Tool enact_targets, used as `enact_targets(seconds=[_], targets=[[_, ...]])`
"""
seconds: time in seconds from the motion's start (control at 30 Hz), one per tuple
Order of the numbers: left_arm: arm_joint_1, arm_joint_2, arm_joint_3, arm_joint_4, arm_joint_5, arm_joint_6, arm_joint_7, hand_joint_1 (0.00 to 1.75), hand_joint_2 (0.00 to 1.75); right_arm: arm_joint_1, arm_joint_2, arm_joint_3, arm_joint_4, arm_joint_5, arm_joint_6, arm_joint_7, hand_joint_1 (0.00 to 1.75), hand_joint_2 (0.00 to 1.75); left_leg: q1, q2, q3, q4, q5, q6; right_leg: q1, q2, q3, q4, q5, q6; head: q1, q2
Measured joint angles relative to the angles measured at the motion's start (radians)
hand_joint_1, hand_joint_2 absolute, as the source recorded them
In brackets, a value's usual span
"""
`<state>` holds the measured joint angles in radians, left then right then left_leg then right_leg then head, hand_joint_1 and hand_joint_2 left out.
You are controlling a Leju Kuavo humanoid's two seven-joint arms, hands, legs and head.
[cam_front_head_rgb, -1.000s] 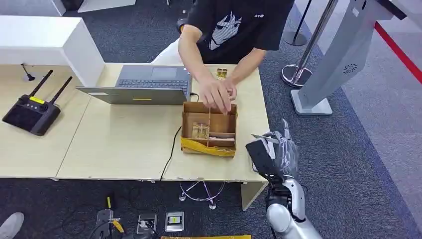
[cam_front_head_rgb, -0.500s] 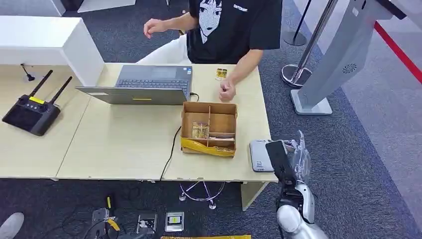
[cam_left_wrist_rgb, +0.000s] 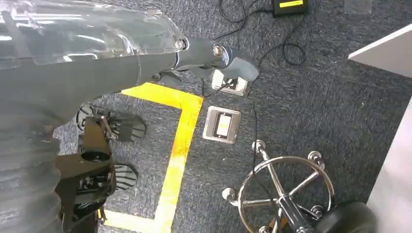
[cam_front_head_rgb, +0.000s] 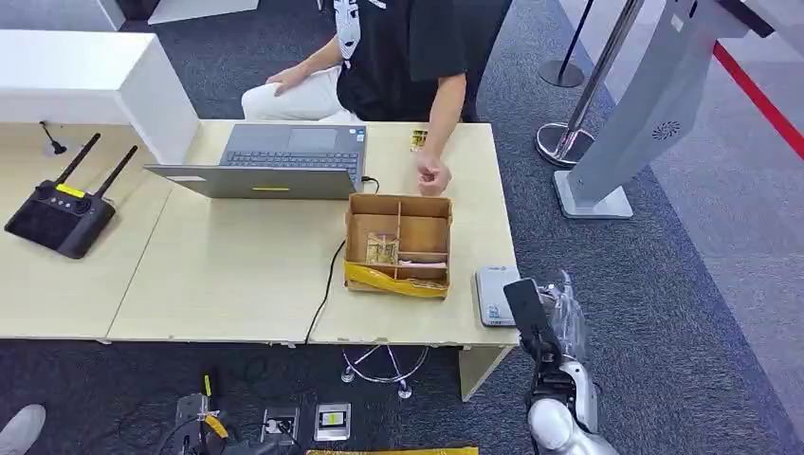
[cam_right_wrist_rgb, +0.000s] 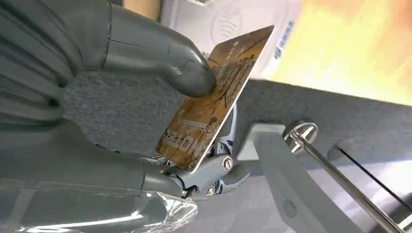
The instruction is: Pass the card to the sensor for recognition and then transmit it.
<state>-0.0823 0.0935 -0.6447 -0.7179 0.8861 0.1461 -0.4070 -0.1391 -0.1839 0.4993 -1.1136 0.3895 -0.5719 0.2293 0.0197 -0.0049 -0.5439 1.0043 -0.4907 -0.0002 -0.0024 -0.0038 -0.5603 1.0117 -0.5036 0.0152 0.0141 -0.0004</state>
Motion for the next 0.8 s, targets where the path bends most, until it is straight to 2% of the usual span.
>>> enact_targets(seconds=[0.5,0.8], targets=[[0.001,0.009,-0.006,-0.016,0.027,0.016,0.002,0.0,1.75,-0.019,0.0,0.032,0.053,-0.031,0.027,0.029,1.75,1.75,0.0,0.0,0.0,0.0,0.0,0.0,0.0,0.0,0.0,0.0,0.0,0.0,0.0,0.0],[0.001,0.011,-0.013,-0.022,0.032,0.021,0.002,0.0,1.75,-0.028,-0.002,0.04,0.057,-0.005,0.024,0.047,1.75,1.75,0.0,0.0,0.0,0.0,0.0,0.0,0.0,0.0,0.001,0.0,0.0,0.0,0.0,0.0]])
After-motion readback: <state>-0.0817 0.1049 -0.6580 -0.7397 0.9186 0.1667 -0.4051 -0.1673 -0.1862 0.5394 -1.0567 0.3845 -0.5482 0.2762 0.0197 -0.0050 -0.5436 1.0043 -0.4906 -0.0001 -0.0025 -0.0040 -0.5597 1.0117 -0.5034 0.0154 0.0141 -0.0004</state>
